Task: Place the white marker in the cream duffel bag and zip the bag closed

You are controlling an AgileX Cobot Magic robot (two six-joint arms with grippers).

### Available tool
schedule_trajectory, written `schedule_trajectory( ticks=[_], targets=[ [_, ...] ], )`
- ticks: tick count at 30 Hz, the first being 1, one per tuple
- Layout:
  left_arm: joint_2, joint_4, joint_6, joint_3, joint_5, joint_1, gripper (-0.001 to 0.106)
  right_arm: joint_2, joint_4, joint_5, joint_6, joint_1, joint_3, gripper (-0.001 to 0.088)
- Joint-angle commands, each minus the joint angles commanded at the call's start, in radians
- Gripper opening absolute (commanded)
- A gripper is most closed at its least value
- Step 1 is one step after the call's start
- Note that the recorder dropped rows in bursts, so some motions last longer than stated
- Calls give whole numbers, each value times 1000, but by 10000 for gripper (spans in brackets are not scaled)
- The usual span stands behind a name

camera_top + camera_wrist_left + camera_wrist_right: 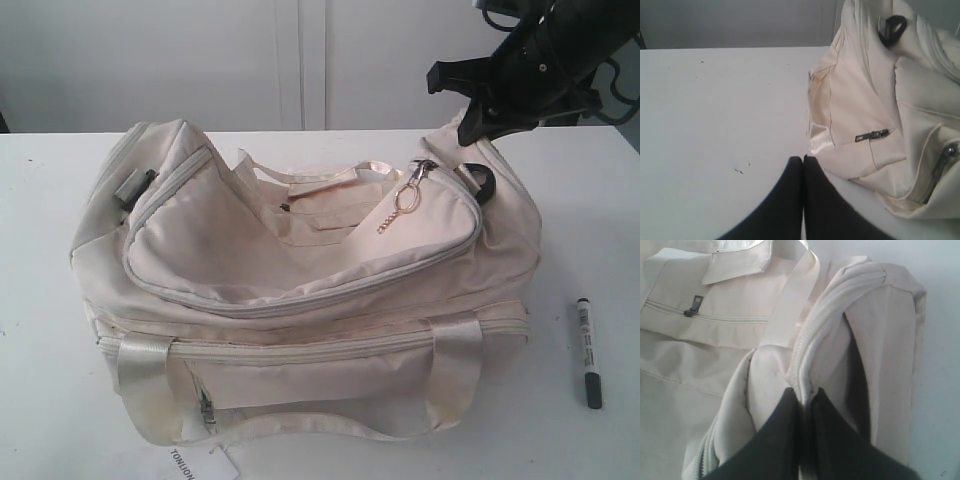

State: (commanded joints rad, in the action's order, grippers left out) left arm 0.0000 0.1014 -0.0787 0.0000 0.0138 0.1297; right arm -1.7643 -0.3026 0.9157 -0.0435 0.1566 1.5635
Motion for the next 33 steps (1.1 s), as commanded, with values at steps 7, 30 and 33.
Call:
schedule_trajectory(
  ticks=[7,30,33],
  targets=[
    [0,3,-22,0,-135,0,0,0,0,-5,0,0,0,0],
    [126,0,20,-349,283,0,0,0,0,-5,0,0,0,0],
    [201,0,52,-387,338,0,0,0,0,-5,0,0,0,0]
  ],
)
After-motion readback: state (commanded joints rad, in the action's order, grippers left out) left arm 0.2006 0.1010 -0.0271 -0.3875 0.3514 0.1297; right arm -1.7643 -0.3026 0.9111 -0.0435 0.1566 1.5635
